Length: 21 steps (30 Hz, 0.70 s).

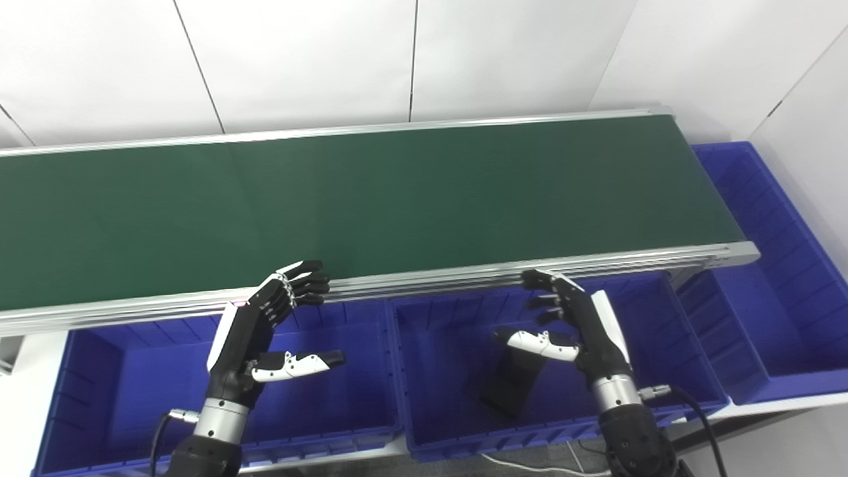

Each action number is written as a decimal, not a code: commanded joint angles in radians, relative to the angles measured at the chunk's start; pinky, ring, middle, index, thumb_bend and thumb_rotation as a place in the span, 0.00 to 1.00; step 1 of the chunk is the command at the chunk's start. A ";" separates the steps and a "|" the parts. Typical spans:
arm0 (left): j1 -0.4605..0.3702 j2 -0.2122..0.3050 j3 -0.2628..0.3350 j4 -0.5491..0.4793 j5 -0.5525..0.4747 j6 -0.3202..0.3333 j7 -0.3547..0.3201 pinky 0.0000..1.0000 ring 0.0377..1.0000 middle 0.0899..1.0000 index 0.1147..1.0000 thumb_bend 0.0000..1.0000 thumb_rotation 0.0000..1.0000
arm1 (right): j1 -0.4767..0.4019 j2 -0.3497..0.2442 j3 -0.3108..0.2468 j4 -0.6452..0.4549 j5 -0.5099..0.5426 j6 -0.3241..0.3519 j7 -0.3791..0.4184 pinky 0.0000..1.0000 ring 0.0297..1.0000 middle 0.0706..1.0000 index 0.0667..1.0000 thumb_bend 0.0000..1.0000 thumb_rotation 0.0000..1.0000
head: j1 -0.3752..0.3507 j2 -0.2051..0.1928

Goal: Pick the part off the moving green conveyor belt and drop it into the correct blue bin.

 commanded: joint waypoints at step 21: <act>-0.038 -0.033 -0.015 0.079 0.093 -0.047 0.021 0.66 0.67 0.67 0.70 0.84 0.11 | -0.113 0.099 0.063 0.109 0.245 -0.285 0.149 0.60 0.69 0.77 0.77 0.99 0.40 | 0.250 -0.043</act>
